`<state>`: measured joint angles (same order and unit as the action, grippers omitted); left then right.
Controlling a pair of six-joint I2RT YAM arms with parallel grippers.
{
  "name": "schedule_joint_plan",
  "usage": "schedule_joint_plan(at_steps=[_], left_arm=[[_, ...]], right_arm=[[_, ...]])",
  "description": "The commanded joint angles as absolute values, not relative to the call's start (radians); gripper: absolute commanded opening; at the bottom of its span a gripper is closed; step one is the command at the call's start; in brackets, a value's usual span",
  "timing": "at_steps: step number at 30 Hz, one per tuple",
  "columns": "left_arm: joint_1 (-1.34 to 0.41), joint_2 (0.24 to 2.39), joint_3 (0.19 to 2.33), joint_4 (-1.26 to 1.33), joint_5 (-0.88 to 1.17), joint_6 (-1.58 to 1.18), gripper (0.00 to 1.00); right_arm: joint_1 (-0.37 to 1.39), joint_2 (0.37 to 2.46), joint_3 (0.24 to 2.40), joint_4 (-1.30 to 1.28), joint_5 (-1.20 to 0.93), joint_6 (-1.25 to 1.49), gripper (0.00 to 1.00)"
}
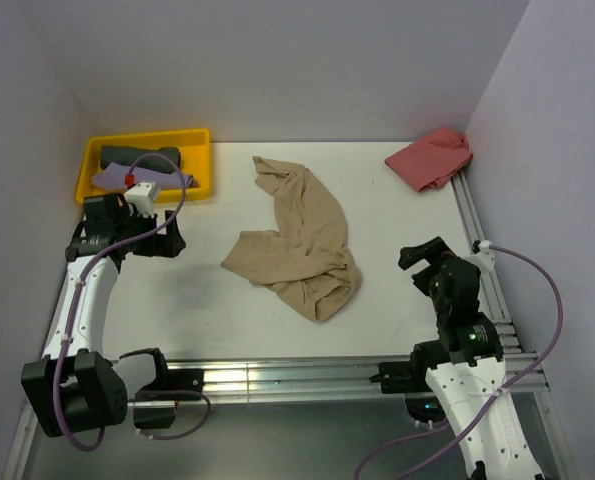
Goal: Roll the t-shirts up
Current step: Flatten the tshirt
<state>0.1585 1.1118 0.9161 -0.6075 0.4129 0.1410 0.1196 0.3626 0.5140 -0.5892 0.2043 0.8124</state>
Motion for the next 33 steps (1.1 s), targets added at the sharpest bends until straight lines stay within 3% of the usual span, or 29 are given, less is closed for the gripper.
schedule_joint_plan(at_steps=[1,5,8,11,15,22,27,33], left_arm=[[0.163,1.112,0.914,-0.594,0.425,0.138,0.99],[0.161,1.120,0.911,-0.597,0.434,0.138,0.99],[0.163,1.138,0.920,-0.604,0.452,0.135,0.99],[0.163,1.150,0.925,-0.609,0.460,0.135,0.99],[0.161,1.155,0.922,-0.606,0.457,0.135,1.00],[0.161,1.170,0.923,-0.607,0.456,0.141,0.99],[0.161,1.212,0.936,-0.614,0.462,0.149,0.99],[0.160,1.213,0.930,-0.618,0.466,0.146,0.99]], right_arm=[[0.115,0.374,0.497,-0.574,0.187,0.767,1.00],[0.117,0.396,0.486,-0.482,0.021,0.744,0.99],[0.155,0.449,0.466,-0.425,-0.032,0.778,0.90],[0.282,0.537,0.486,-0.416,0.134,0.830,0.86],[0.651,0.758,0.573,-0.420,0.343,0.905,0.80],[0.990,1.334,0.994,-0.529,0.577,0.902,0.76],[1.080,1.714,1.299,-0.623,0.609,0.824,0.74],[1.104,1.923,1.517,-0.618,0.531,0.769,0.69]])
